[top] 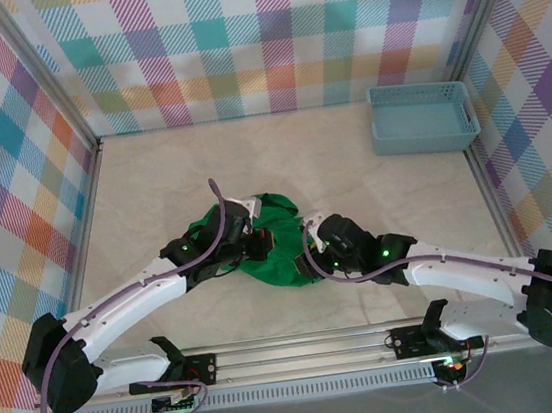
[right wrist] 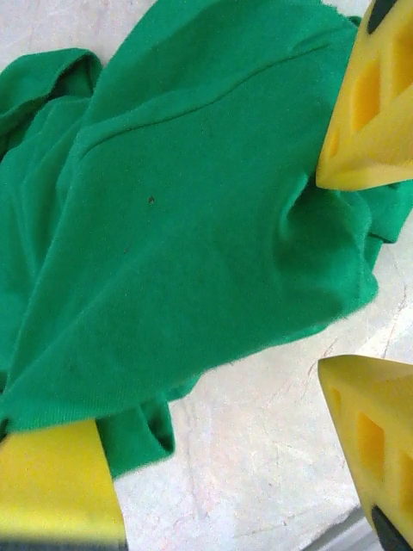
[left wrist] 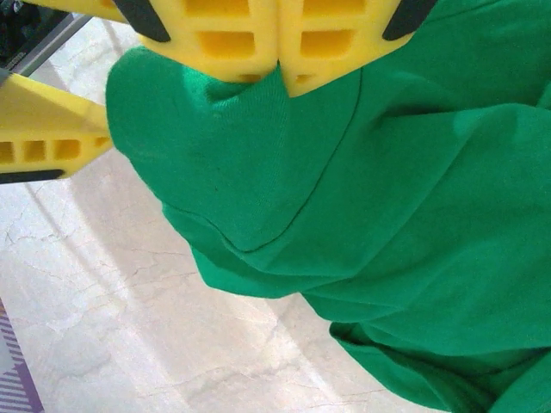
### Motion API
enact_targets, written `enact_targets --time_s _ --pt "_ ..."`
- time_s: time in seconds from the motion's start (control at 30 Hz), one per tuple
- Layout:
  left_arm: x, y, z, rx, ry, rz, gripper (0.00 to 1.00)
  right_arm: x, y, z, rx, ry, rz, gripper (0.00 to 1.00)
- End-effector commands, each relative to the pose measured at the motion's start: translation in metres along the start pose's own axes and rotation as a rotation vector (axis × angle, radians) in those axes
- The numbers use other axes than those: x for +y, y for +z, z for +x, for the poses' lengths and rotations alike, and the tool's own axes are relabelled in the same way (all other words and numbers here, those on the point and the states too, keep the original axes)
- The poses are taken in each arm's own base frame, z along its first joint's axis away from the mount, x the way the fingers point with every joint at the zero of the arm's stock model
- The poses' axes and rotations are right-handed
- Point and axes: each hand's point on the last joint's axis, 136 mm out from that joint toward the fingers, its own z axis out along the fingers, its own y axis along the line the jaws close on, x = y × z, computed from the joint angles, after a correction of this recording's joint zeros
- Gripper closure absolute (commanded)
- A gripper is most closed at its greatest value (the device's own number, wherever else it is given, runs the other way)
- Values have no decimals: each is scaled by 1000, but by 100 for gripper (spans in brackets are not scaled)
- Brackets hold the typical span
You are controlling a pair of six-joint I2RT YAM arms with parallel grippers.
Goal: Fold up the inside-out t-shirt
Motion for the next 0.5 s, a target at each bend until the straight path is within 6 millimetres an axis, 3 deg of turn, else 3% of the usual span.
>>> enact_targets --time_s 0.0,0.13,0.27,0.37,0.47 --pt "-7 -5 -10 -9 20 25 100 4 1 -25 -52 29 17 53" --pt "-5 -5 -10 1 48 7 100 3 -3 -37 -71 45 37 76" --pt "4 -14 -17 -11 79 -33 100 2 -24 -46 -93 97 -25 100" --pt "4 -28 -27 -51 91 0 99 -9 -45 -52 -139 215 -127 100" --pt "-17 -40 -28 -74 137 132 95 -18 -57 -51 -168 298 -207 100"
